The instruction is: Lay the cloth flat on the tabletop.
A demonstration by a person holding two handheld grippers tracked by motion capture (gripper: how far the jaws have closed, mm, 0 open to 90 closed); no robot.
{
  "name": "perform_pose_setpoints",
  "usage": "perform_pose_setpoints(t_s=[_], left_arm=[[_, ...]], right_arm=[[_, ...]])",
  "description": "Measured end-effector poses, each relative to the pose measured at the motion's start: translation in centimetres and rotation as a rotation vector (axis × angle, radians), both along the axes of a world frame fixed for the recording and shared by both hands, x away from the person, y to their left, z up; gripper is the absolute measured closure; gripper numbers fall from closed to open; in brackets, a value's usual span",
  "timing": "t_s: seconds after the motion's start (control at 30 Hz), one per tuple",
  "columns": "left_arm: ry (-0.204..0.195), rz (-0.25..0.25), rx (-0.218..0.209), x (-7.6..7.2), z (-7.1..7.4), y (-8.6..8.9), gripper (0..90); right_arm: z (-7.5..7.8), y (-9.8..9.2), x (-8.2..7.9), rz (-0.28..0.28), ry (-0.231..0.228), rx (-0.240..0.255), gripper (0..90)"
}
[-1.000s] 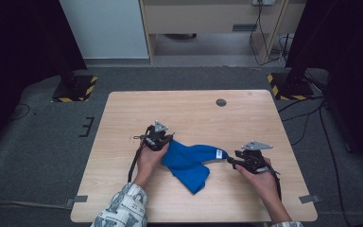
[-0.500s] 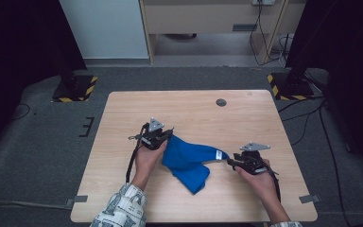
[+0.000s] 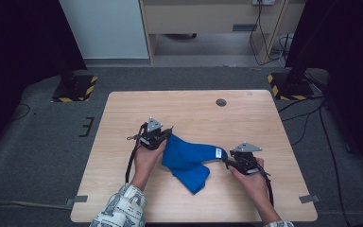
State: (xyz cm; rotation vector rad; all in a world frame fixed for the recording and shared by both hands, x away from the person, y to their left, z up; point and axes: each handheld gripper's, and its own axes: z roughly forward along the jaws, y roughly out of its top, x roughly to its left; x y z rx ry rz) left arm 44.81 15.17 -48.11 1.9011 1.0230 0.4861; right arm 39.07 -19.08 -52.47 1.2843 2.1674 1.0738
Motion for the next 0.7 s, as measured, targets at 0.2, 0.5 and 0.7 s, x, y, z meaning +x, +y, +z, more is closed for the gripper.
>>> perform_pose_setpoints(t_s=[0.2,0.5,0.7], left_arm=[[-0.001,0.003,-0.005,0.0,-0.1,0.0,85.9],[-0.027,0.005,-0.029,-0.2,0.2,0.4,85.5],[-0.069,0.008,-0.060,-0.5,0.9,0.3,85.7]], right_arm=[[0.1,-0.1,0.7,0.022,-0.059,0.028,82.6],[1.6,-1.2,0.8,0.016,-0.098,0.063,89.0],[3.9,-2.5,0.3,0.009,-0.131,0.074,89.1]])
